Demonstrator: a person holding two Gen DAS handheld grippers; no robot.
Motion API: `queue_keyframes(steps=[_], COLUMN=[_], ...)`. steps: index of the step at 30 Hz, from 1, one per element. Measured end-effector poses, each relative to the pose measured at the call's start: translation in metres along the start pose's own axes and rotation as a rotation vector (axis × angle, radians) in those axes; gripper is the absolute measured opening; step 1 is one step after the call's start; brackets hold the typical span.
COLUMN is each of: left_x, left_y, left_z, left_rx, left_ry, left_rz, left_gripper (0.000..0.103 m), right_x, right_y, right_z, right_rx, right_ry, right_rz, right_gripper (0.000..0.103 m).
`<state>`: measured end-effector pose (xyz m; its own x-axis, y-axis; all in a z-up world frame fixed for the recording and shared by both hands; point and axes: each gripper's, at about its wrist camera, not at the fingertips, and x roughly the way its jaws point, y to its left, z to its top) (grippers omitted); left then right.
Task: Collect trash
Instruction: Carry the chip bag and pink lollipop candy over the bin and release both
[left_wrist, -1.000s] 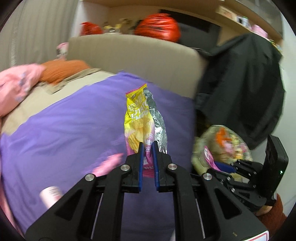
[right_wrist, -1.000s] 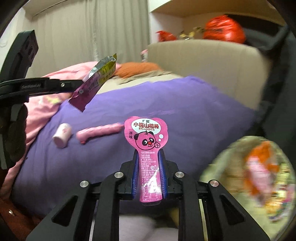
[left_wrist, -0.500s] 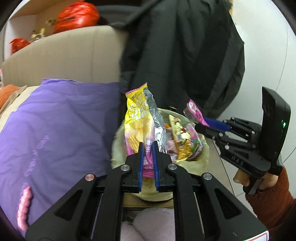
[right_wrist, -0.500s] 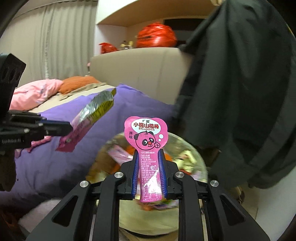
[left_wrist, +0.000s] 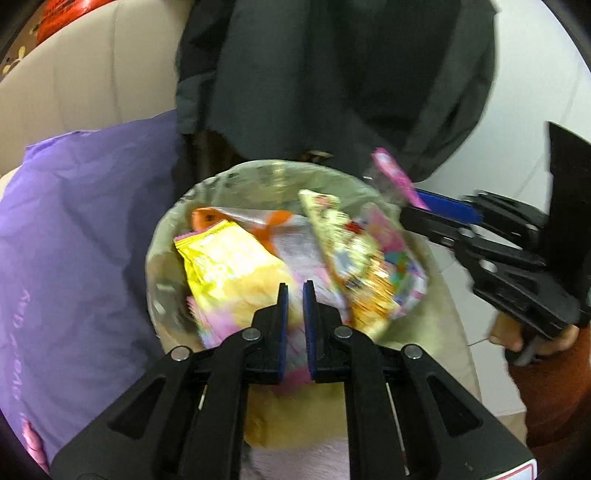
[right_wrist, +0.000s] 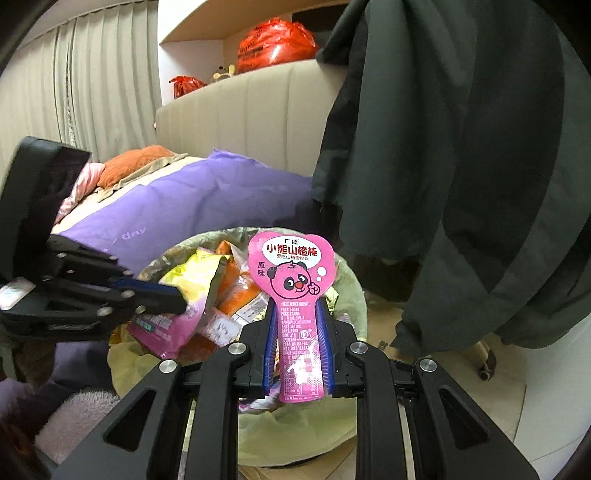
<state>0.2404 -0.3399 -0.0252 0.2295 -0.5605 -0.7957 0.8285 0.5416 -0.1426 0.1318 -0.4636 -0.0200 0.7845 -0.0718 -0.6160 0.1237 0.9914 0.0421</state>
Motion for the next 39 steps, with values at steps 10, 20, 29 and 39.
queue_keyframes(steps=[10, 20, 29, 39], left_x=[0.012, 0.029, 0.014, -0.019], left_y=[0.035, 0.020, 0.024, 0.047], left_z=[-0.006, -0.002, -0.004, -0.019], left_rx=[-0.093, -0.051, -0.073, -0.195], left_ry=[0.009, 0.001, -0.041, -0.120], left_rz=[0.010, 0.021, 0.026, 0.022], left_gripper=[0.002, 0.002, 0.002, 0.003], right_x=[0.030, 0.037, 0.044, 0.042], right_y=[0.015, 0.014, 0.024, 0.039], right_z=[-0.003, -0.009, -0.015, -0.011], right_rx=[-0.025, -0.033, -0.039, -0.064], right_ry=[0.051, 0.087, 0.116, 0.118], right_rz=[0.057, 0.029, 0.058, 0.034], right_gripper=[0.020, 0.020, 0.020, 0.039])
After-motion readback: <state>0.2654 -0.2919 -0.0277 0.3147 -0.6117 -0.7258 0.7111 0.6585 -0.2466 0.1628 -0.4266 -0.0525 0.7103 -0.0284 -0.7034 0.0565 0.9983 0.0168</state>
